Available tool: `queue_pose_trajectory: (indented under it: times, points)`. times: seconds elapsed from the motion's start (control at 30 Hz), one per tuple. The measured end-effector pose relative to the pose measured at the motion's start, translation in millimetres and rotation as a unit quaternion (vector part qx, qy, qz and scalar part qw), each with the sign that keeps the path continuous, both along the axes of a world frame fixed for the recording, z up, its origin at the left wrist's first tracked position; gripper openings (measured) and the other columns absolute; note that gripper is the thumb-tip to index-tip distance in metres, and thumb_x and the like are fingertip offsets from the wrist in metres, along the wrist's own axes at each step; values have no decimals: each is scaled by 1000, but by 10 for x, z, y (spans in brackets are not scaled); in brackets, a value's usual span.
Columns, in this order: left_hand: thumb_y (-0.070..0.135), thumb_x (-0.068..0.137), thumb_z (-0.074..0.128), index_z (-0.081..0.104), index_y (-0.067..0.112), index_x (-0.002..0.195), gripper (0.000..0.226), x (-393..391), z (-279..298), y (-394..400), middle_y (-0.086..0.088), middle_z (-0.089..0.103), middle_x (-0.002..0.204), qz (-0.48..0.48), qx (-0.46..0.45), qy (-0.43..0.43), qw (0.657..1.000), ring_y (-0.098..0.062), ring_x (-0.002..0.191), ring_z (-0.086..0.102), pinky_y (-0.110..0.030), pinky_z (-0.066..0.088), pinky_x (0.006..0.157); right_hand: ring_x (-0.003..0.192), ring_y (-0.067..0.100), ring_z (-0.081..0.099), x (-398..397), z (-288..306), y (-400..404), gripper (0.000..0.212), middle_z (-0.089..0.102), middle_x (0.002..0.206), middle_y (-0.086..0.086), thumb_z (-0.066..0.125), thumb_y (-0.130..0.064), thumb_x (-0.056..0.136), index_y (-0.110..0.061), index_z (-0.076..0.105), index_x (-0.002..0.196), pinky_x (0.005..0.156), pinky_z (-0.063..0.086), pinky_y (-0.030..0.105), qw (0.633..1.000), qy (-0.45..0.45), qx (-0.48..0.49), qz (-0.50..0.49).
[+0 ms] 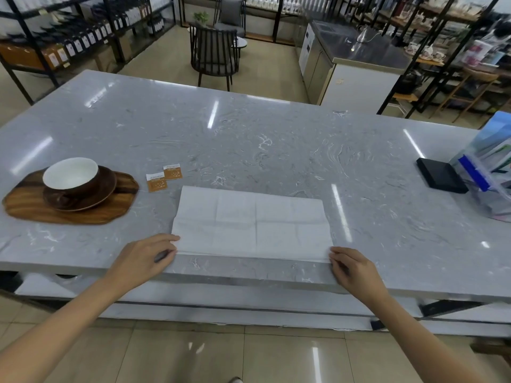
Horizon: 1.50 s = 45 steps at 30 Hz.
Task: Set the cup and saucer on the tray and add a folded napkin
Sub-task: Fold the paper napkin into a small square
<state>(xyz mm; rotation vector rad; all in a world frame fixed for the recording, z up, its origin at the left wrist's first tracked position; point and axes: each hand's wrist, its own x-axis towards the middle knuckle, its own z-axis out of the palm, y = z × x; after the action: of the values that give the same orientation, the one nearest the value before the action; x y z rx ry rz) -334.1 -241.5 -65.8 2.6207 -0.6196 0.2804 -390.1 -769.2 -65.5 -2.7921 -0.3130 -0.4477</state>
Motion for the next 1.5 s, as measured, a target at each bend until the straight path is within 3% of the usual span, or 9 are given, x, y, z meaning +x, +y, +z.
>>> queue_pose_trajectory:
  times: [0.17, 0.33, 0.5, 0.6, 0.8, 0.97, 1.1, 1.23, 1.5]
  points:
    - [45, 87, 51, 80, 23, 76, 38, 41, 71, -12, 6, 71, 113, -3, 41, -34, 999, -17, 107, 56, -29, 52, 65, 99, 32, 68, 4, 15, 27, 14, 75, 109, 13, 72, -7, 90, -1, 77, 78, 78, 60, 36, 999, -26, -25, 5]
    - [42, 96, 45, 77, 13, 71, 50, 247, 215, -292, 1, 73, 81, -52, 122, -23, 991, -22, 84, 65, -37, 56, 72, 78, 32, 68, 244, 134, 322, 32, 73, 95, 13, 81, -3, 82, 3, 68, 53, 45, 54, 34, 996, -17, -84, -33]
    - [29, 97, 64, 70, 7, 80, 29, 377, 223, -545, -9, 65, 84, 3, 162, 24, 987, -30, 76, 62, -42, 54, 66, 61, 32, 60, 411, 110, 437, 22, 62, 79, 13, 76, -4, 86, 0, 63, 69, 45, 42, 31, 993, 38, -109, -22]
    - [34, 101, 54, 58, 11, 101, 23, 378, 198, -597, -8, 57, 101, 33, 141, 75, 987, -28, 76, 58, -42, 51, 67, 67, 31, 61, 432, 79, 377, 12, 58, 99, 10, 64, -16, 95, -5, 60, 99, 53, 39, 30, 994, 83, -60, -42]
    - [48, 97, 53, 29, 19, 155, 69, 587, 313, -572, -8, 19, 156, 19, 134, 216, 967, -28, 107, 61, -32, 49, 95, 68, 36, 67, 675, 178, 288, 64, 32, 155, 10, 55, -24, 86, -18, 40, 148, 58, 51, 35, 975, 207, -81, -29]
    - [56, 87, 67, 13, 26, 161, 96, 955, 415, -561, -3, -12, 169, -5, 183, 308, 933, -25, 154, 18, -32, 26, 120, 112, 36, 64, 1056, 382, 180, 86, 8, 166, 8, 64, -25, 84, -26, 21, 159, 98, 52, 38, 930, 356, -90, 2]
    - [70, 56, 84, -3, 33, 160, 141, 1224, 532, -561, 7, -19, 168, 13, 186, 391, 901, -21, 154, 19, -37, 34, 118, 129, 28, 56, 1249, 544, 165, 106, -14, 169, -4, 70, -18, 78, -38, 7, 161, 81, 63, 34, 891, 449, -62, 7]
    - [91, 25, 76, -14, 46, 155, 165, 1337, 536, -555, 17, -25, 165, 26, 233, 389, 891, -20, 156, 7, -45, 25, 122, 109, 23, 69, 1346, 606, 205, 125, -24, 166, -18, 83, -11, 72, -46, 1, 159, 72, 66, 37, 855, 517, 38, -26]
    - [97, 15, 70, -28, 29, 153, 182, 1431, 495, -560, 18, -28, 163, 47, 262, 379, 886, -16, 153, 20, -40, 32, 118, 61, 14, 73, 1404, 513, 126, 139, 31, 144, -11, 83, -8, 66, -45, -15, 157, 68, 66, 37, 826, 543, 141, -60]
